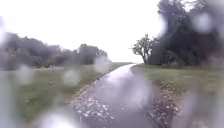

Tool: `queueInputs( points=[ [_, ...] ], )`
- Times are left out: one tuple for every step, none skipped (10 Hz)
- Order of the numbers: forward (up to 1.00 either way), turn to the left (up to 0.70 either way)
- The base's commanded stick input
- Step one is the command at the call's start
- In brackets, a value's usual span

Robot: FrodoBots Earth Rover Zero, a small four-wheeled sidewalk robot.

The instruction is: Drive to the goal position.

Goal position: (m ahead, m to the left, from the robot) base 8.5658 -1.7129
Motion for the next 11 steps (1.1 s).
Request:
queueInputs(
  points=[
    [0.85, 0.0],
    [0.85, 0.0],
    [0.85, 0.0],
    [0.85, 0.0],
    [0.85, 0.0],
    [0.85, 0.0],
    [0.85, 0.0],
    [0.85, -0.04],
    [0.85, -0.12],
    [0.85, -0.26],
    [0.85, -0.34]
  ],
)
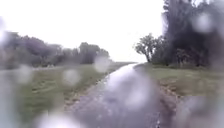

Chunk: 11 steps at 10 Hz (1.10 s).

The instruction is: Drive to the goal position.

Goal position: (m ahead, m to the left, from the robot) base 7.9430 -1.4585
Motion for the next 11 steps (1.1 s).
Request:
queueInputs(
  points=[
    [0.85, -0.34],
    [0.85, 0.0],
    [0.85, 0.0],
    [0.85, 0.0],
    [0.85, -0.19],
    [0.85, -0.34],
    [0.85, -0.32],
    [0.85, -0.13],
    [0.85, 0.0],
    [0.85, 0.0],
    [0.85, 0.0]
  ],
)
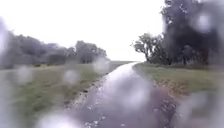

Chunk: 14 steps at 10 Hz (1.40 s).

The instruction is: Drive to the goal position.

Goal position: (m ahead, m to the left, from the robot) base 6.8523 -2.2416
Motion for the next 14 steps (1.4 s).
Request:
queueInputs(
  points=[
    [0.85, -0.21],
    [0.85, -0.32],
    [0.85, -0.3],
    [0.85, 0.0],
    [0.85, 0.0],
    [0.85, 0.0],
    [0.85, 0.0],
    [0.85, 0.0],
    [0.85, 0.0],
    [0.85, 0.0],
    [0.85, 0.0],
    [0.85, 0.0],
    [0.85, 0.0],
    [0.85, 0.0]
  ],
)
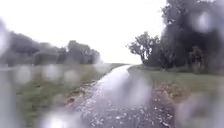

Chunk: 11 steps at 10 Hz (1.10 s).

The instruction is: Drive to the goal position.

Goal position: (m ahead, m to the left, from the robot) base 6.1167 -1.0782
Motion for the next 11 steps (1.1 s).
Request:
queueInputs(
  points=[
    [0.85, 0.0],
    [0.85, 0.0],
    [0.85, 0.0],
    [0.85, 0.0],
    [0.85, 0.0],
    [0.85, 0.0],
    [0.85, 0.0],
    [0.85, 0.0],
    [0.85, 0.0],
    [0.85, 0.0],
    [0.85, 0.0]
  ],
)
